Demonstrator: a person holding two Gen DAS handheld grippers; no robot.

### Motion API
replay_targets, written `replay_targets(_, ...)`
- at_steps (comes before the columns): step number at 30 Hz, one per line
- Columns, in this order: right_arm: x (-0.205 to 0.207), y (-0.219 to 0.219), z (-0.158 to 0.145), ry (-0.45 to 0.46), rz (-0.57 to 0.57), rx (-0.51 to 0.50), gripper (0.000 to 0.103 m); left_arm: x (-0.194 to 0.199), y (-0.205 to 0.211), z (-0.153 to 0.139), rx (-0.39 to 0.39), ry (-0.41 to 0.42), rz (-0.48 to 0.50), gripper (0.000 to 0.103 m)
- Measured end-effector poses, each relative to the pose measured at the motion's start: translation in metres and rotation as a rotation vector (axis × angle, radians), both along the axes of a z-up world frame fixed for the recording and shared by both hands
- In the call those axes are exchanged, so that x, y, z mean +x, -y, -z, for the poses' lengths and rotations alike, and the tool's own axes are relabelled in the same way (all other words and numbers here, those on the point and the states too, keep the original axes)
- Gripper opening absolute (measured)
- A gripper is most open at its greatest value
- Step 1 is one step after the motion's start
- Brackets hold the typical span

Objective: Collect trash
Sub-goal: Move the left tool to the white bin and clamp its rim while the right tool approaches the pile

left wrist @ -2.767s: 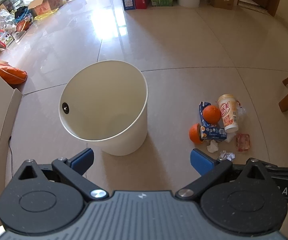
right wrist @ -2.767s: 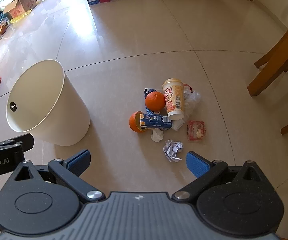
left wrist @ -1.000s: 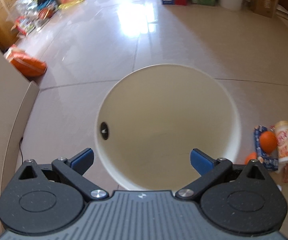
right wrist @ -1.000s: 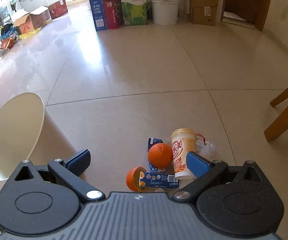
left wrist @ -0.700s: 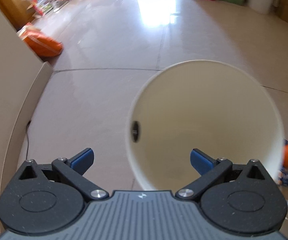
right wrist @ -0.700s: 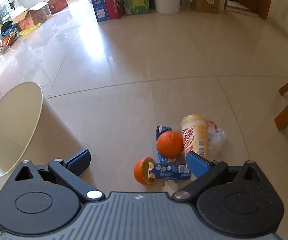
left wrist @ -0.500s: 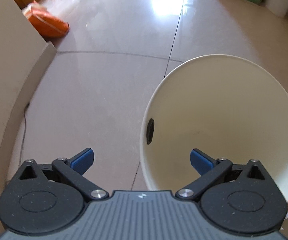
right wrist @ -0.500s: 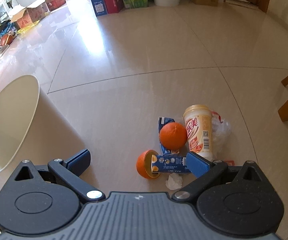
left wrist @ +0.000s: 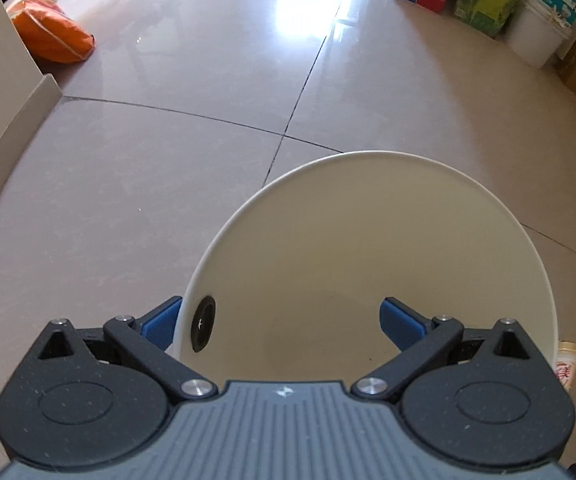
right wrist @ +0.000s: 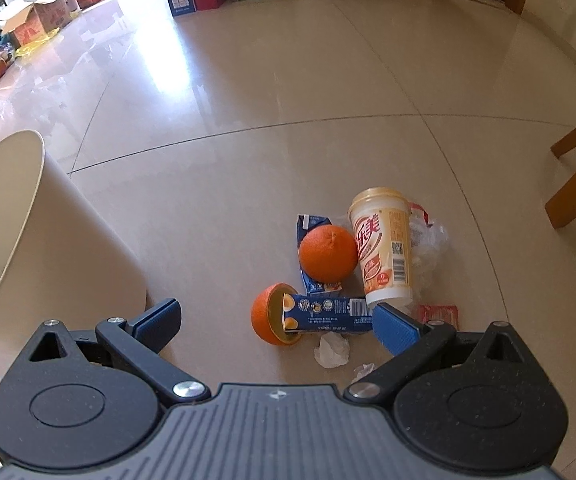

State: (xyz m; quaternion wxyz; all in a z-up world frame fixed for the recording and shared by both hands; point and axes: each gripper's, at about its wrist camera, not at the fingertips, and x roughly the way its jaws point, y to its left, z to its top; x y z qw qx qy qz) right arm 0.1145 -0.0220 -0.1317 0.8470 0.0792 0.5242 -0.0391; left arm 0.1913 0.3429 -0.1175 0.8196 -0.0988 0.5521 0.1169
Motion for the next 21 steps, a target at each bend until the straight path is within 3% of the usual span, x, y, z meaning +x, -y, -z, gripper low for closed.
replay_targets(4, -0.001, 0.002, 0.004, -0.003, 0.008, -0.004, 0.103, -0.009, 0.002, -0.015, 0.021, 0.046, 0.007, 0.098)
replay_targets(7, 0.000, 0.005, 0.008, -0.015, 0.015, 0.004, 0.103, -0.008, 0.004, -0.020, -0.040, 0.068, -0.015, 0.100)
replay_targets(9, 0.000, 0.005, 0.012, -0.025, 0.021, 0.005, 0.103, -0.005, 0.010, -0.018, -0.020, 0.064, -0.027, 0.101)
replay_targets(16, -0.005, 0.001, 0.012, -0.033, 0.011, -0.017, 0.103, 0.004, 0.036, -0.018, 0.064, 0.122, 0.148, 0.101)
replay_targets(21, -0.005, 0.001, 0.016, -0.048, 0.021, -0.004, 0.103, 0.005, 0.033, -0.017, 0.073, 0.102, 0.166, 0.100)
